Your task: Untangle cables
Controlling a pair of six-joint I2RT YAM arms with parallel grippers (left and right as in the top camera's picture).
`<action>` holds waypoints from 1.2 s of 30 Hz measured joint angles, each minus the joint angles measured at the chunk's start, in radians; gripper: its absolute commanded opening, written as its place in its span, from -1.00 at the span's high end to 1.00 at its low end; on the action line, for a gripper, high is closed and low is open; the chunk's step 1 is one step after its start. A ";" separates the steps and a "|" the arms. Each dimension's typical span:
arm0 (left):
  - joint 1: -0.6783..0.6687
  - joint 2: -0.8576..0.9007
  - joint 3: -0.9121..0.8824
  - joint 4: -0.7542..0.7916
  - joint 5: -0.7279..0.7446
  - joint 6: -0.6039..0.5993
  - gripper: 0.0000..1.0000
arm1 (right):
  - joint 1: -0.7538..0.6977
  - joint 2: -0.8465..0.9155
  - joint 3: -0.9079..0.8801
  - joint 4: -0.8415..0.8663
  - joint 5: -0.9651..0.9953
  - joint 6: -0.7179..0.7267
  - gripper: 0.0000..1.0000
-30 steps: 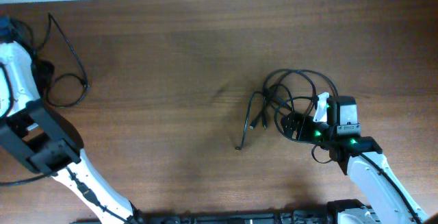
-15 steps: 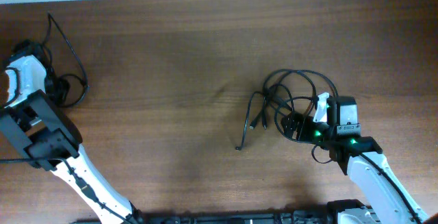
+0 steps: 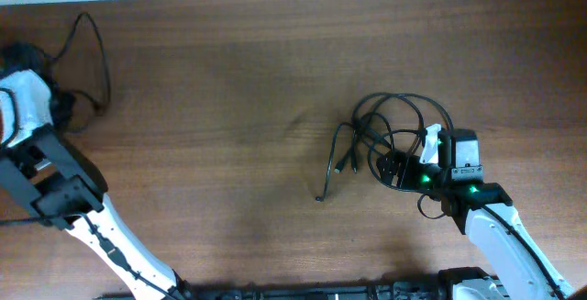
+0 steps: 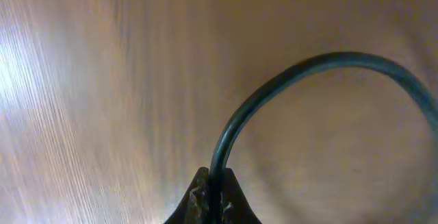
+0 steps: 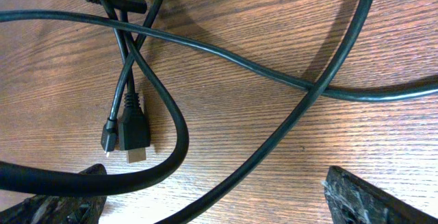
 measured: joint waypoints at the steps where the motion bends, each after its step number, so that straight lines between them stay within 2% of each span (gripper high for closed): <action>1: 0.000 0.000 0.033 0.003 -0.003 0.027 1.00 | 0.000 0.000 0.000 0.000 0.000 0.000 -0.97; 5: 0.000 0.000 0.198 0.011 -0.058 0.131 1.00 | 0.000 0.000 0.000 0.000 0.000 0.000 -0.97; 8: 0.000 -0.002 0.278 0.030 -0.071 0.156 1.00 | 0.000 0.000 0.000 0.000 0.000 0.000 -0.97; 9: 0.000 -0.004 0.293 0.054 -0.071 0.162 0.67 | 0.000 0.000 0.000 0.000 0.000 0.000 -0.97; 10: 0.000 -0.007 0.299 0.069 -0.066 0.166 0.06 | 0.000 0.000 0.000 0.000 0.000 0.000 -0.97; 11: 0.000 -0.008 0.301 0.079 -0.062 0.173 -0.47 | 0.000 0.000 0.000 0.000 0.000 0.000 -0.97; 13: 0.000 -0.008 0.301 0.082 -0.056 0.179 -0.75 | 0.000 0.000 0.000 0.000 0.000 0.000 -0.97; 16: 0.000 -0.008 0.301 0.075 -0.056 0.177 -1.00 | 0.000 0.000 0.000 0.000 0.000 0.000 -0.98; 22: 0.000 -0.014 0.301 -0.037 -0.046 0.182 -0.98 | 0.000 0.000 0.000 0.000 0.000 0.000 -0.98; 24: 0.000 -0.043 0.301 -0.070 0.009 0.182 -0.98 | 0.000 0.000 0.000 0.000 0.000 0.000 -0.97; 30: -0.023 -0.185 0.301 -0.106 0.308 0.190 -0.97 | 0.000 0.000 0.000 0.000 0.000 0.000 -0.97; 36: -0.151 -0.282 0.301 -0.197 0.462 0.218 -0.98 | 0.000 0.000 0.000 0.000 0.000 0.000 -0.97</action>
